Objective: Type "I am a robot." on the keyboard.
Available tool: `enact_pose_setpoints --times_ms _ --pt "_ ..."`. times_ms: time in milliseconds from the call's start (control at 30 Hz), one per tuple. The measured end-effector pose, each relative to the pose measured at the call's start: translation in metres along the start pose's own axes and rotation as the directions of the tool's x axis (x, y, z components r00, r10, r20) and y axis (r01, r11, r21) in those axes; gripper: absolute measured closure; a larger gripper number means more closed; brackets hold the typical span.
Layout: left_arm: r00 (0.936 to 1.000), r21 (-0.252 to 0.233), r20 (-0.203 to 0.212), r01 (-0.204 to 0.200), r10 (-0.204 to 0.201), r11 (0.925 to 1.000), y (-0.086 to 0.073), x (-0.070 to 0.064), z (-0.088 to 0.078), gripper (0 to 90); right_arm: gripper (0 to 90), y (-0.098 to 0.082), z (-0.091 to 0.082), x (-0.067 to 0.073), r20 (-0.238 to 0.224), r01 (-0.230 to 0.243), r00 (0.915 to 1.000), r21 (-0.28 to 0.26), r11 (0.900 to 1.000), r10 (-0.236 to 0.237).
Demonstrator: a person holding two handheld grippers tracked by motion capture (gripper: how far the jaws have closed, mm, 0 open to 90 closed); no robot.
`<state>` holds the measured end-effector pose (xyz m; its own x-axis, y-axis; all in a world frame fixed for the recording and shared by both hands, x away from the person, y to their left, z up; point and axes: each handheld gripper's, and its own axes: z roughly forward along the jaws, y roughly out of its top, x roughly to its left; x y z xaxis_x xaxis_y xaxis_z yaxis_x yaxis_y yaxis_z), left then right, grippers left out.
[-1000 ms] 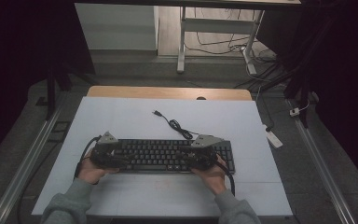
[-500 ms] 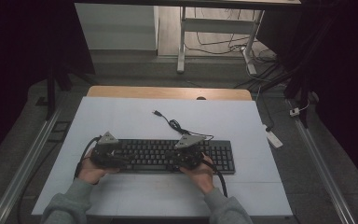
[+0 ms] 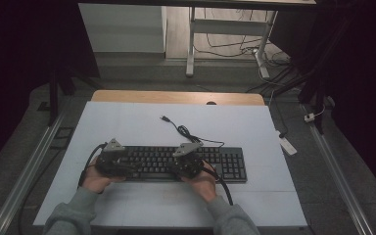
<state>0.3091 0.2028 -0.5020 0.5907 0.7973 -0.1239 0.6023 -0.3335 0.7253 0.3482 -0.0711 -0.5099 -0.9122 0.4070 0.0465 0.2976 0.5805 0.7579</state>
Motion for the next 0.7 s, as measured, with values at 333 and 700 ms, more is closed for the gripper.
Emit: enact_pose_setpoints --times_ms 333,700 --pt "1.0 0.006 0.002 -0.005 0.005 1.0 -0.0002 -0.0002 0.0004 23.2 89.4 -0.0004 0.0068 -0.0003 0.009 0.006 0.9999 0.027 1.0 -0.006" --pt "1.0 0.011 0.003 -0.009 0.009 0.9999 -0.0004 -0.0006 0.001 22.9 89.4 -0.001 0.0094 -0.0005 0.015 0.001 0.9999 0.043 0.999 -0.002"
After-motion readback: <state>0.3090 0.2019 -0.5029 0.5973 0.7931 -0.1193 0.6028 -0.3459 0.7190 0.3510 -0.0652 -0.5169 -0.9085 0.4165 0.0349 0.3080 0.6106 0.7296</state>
